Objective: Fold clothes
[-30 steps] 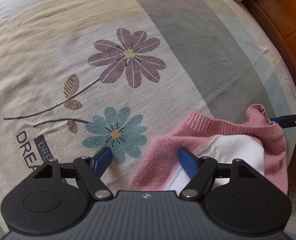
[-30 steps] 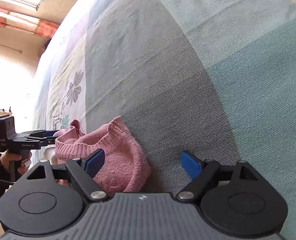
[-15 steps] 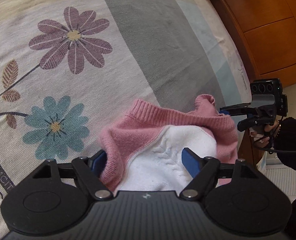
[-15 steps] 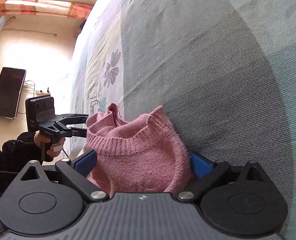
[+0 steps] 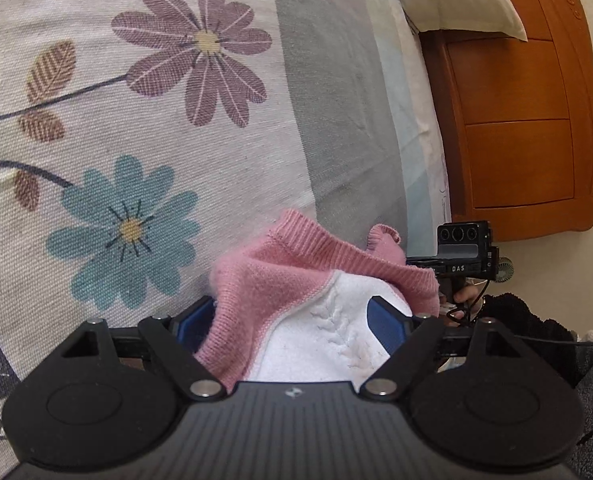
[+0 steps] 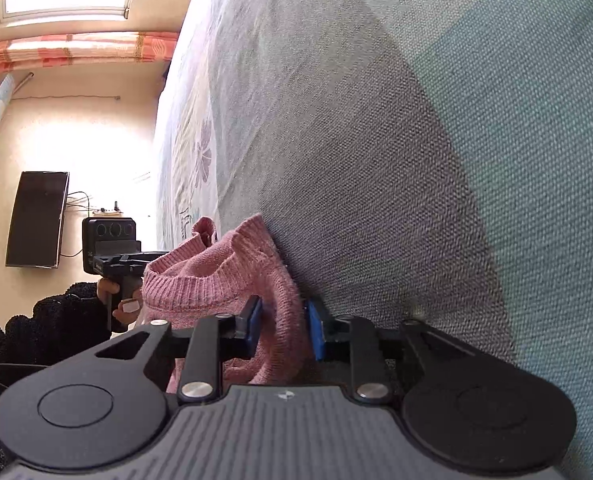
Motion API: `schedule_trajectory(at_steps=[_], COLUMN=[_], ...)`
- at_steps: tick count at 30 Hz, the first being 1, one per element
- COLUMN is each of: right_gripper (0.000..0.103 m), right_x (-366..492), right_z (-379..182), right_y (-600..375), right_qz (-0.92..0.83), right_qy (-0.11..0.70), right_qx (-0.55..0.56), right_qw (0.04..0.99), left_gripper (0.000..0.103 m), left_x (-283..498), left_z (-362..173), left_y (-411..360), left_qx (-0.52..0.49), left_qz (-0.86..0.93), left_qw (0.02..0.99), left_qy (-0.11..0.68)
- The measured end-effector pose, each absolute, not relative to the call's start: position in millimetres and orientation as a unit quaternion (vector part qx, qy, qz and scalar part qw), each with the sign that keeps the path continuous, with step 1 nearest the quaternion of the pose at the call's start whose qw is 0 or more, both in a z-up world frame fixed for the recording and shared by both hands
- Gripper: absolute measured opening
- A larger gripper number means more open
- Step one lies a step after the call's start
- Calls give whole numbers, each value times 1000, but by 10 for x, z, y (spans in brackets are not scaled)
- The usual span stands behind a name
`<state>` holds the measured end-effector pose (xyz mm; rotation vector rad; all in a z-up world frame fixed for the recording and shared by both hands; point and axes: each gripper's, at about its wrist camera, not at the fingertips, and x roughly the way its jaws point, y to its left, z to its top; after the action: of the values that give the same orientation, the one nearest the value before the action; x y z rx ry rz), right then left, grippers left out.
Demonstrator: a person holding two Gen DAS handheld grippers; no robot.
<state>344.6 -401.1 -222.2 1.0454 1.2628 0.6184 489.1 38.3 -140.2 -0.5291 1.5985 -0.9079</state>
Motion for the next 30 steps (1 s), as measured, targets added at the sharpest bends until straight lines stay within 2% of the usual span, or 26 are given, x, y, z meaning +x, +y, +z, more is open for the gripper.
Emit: schedule_trajectory(at_steps=[2, 8, 10, 11, 12, 13, 14, 15, 16, 18, 20, 22, 30], right_gripper=[10, 10, 10, 10, 10, 11, 14, 22, 35, 45, 36, 9, 12], right_x=[3415, 3354, 3349, 3348, 3343, 3342, 3340, 3334, 3323, 3304, 3297, 3289, 3367], right_z=[-2283, -2306, -2332, -2341, -2343, -2331, -2312, -2278, -2247, -2214, -2207, -2200, -1680], right_y=[-4040, -4184, -4188, -4195, -4203, -4191, -4178, -4158, -4142, -4109, -4078, -4047, -3679], right_qz=[264, 275, 283, 285, 282, 278, 275, 276, 284, 287, 278, 268, 230], right_qy=[554, 562, 561, 560, 561, 564, 568, 573, 572, 572, 574, 576, 589], right_qx=[474, 479, 483, 486, 489, 490, 491, 489, 484, 473, 461, 449, 332], right_qw=[631, 615, 610, 607, 605, 603, 600, 598, 598, 606, 617, 628, 700], left_gripper=[58, 58, 51, 51, 46, 33, 32, 33, 33, 30, 25, 21, 7], left_x=[4887, 4885, 4889, 4899, 4910, 4895, 4871, 4846, 4821, 4806, 4798, 4776, 4676], left_z=[-1351, -1408, -1526, -1530, -1534, -1514, -1484, -1454, -1424, -1441, -1439, -1411, -946], left_y=[409, 408, 396, 418, 441, 451, 456, 462, 467, 497, 503, 502, 595], left_qx=[-214, -244, -242, -241, -240, -229, -214, -199, -183, -185, -179, -169, -164], left_qz=[-369, -372, -366, -367, -367, -367, -367, -367, -366, -359, -356, -352, -328], left_qw=[583, 564, 560, 558, 556, 558, 560, 563, 565, 570, 575, 584, 656], left_qy=[692, 695, 703, 704, 706, 708, 711, 714, 716, 716, 714, 712, 660])
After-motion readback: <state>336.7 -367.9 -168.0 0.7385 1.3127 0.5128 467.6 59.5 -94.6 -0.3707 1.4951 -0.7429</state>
